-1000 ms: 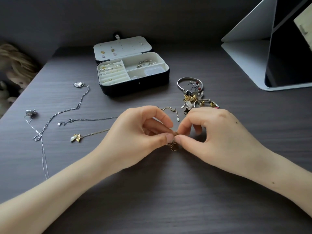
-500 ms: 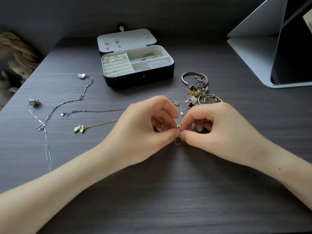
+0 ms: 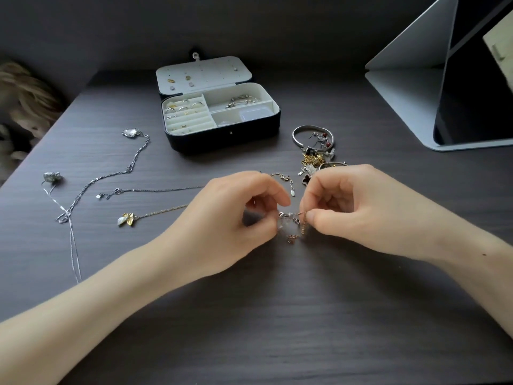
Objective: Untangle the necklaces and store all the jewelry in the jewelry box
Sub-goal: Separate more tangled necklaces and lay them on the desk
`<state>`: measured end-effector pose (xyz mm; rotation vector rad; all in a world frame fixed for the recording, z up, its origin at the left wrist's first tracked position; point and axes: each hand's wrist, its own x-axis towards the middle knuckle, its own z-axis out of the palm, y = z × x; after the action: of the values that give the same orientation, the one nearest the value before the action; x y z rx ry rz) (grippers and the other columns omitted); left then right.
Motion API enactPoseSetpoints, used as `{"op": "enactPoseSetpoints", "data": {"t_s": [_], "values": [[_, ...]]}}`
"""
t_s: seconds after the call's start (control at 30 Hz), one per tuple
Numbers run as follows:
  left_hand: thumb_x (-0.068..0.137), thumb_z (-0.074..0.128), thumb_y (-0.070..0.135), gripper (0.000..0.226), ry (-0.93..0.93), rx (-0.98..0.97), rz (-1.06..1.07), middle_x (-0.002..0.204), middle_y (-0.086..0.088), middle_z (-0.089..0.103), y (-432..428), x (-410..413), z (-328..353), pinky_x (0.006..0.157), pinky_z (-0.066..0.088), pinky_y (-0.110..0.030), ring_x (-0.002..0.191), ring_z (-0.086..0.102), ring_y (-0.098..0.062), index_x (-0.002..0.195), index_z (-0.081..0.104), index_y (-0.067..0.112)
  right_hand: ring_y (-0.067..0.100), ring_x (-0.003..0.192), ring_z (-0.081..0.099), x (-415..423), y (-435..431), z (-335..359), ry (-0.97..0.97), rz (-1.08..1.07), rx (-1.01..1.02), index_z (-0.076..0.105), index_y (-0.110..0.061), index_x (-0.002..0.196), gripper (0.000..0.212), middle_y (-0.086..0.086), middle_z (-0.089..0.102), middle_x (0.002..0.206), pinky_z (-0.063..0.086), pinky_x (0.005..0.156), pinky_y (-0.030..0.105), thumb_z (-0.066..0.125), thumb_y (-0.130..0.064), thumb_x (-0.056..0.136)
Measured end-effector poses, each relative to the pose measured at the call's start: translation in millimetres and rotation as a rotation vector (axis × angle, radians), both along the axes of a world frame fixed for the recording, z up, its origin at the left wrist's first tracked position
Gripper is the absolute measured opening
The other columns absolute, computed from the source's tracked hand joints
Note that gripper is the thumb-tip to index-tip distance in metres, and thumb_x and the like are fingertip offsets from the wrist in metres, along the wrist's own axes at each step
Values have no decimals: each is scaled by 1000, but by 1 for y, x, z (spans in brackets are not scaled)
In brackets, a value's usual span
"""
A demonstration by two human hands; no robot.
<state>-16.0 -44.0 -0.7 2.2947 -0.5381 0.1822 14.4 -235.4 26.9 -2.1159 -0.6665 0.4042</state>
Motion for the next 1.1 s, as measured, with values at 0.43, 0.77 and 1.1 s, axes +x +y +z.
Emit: {"op": "enactPoseSetpoints", "data": {"t_s": [0.43, 0.77, 1.1], "values": [[79, 47, 22, 23, 118, 10, -8, 75, 11, 47, -3, 0, -2, 67, 35, -11, 72, 49, -9, 87, 68, 27, 6, 56, 48, 2, 2, 8, 261, -48, 120, 54, -14, 69, 21, 0, 63, 60, 37, 54, 13, 57, 3, 81], [73, 51, 19, 22, 232, -106, -18, 71, 9, 57, -6, 0, 2, 65, 37, -12, 67, 51, -7, 67, 59, 38, 7, 53, 43, 3, 5, 4, 281, -66, 129, 55, -14, 71, 20, 1, 62, 60, 36, 50, 12, 56, 3, 80], [71, 60, 46, 11, 242, -128, -66, 71, 16, 56, -5, 2, -1, 65, 37, -13, 67, 47, -3, 69, 61, 35, 7, 51, 40, 3, 4, 5, 299, -57, 141, 54, -13, 71, 23, 1, 59, 57, 34, 48, 12, 54, 7, 82]]}}
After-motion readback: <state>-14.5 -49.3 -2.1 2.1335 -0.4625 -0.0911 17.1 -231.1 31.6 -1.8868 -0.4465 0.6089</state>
